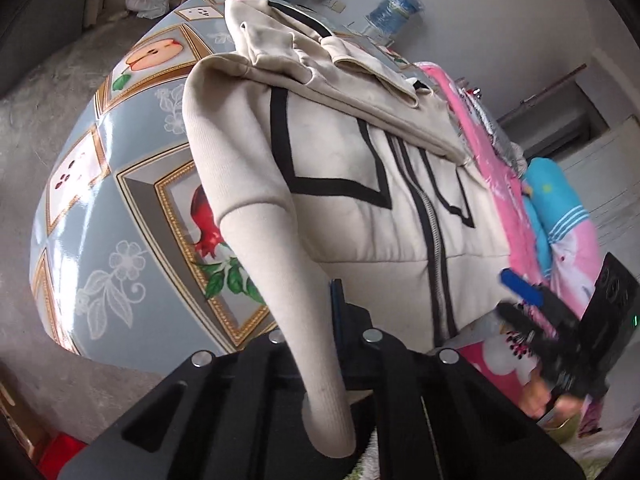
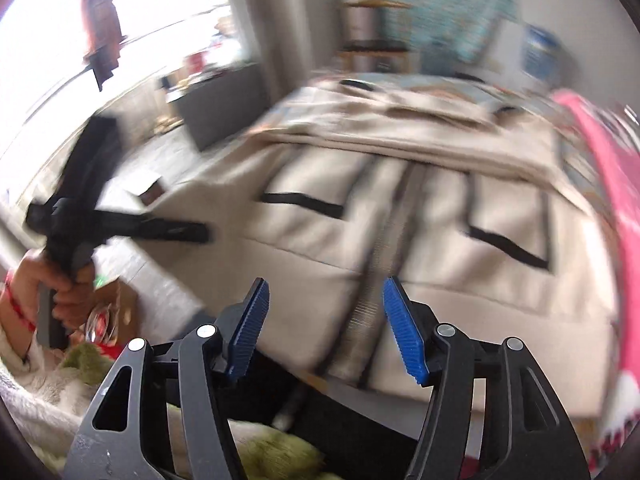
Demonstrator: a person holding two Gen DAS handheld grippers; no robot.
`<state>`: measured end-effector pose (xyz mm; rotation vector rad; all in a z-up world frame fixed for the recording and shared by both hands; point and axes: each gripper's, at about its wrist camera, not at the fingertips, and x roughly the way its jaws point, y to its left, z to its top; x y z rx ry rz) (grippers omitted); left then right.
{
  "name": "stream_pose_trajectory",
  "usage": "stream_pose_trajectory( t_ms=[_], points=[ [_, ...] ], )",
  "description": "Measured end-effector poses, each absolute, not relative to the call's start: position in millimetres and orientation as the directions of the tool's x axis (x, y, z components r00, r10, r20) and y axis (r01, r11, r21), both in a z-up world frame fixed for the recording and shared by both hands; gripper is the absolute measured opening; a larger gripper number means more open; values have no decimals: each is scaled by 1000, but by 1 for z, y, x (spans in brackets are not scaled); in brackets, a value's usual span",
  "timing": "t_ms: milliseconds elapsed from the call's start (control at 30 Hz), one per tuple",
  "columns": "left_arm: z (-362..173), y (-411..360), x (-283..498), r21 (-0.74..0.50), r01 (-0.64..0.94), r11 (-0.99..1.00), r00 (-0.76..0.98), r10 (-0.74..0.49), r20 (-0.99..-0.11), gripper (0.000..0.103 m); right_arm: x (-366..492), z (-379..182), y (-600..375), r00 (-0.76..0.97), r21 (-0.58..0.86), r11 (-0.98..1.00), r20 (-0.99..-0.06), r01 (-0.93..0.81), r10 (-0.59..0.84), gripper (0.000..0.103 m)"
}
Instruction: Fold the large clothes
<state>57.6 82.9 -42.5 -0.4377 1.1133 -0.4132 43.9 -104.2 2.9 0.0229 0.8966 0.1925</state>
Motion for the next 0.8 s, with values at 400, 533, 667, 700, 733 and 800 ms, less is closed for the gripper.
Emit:
stream_pose_trajectory(
  t_ms=[400, 533, 667, 700, 733, 800],
  points=[
    [-59, 86, 55, -479, 98, 872, 373, -479, -795, 6, 27, -10, -250, 564, -19, 960, -806, 278, -180, 58],
    [-59, 86, 54, -469, 104, 877, 373, -472, -799, 6, 31, -24, -270, 535, 56, 955, -837, 291, -114, 50],
    [-60, 85, 54, -466, 103, 878, 373, -469, -800, 6, 25, -31, -276, 516, 102, 940, -852, 325, -85, 42],
    [-60, 85, 53, -464, 107, 880, 374, -468, -801, 6, 23, -32, -278, 512, 113, 936, -855, 334, -80, 41],
    [-60, 84, 54, -461, 109, 881, 375, -466, -802, 6, 24, -32, -276, 510, 118, 933, -857, 340, -77, 40],
    [-60, 84, 54, -455, 116, 883, 373, -463, -804, 6, 20, -32, -277, 503, 127, 928, -861, 350, -72, 38]
  ],
)
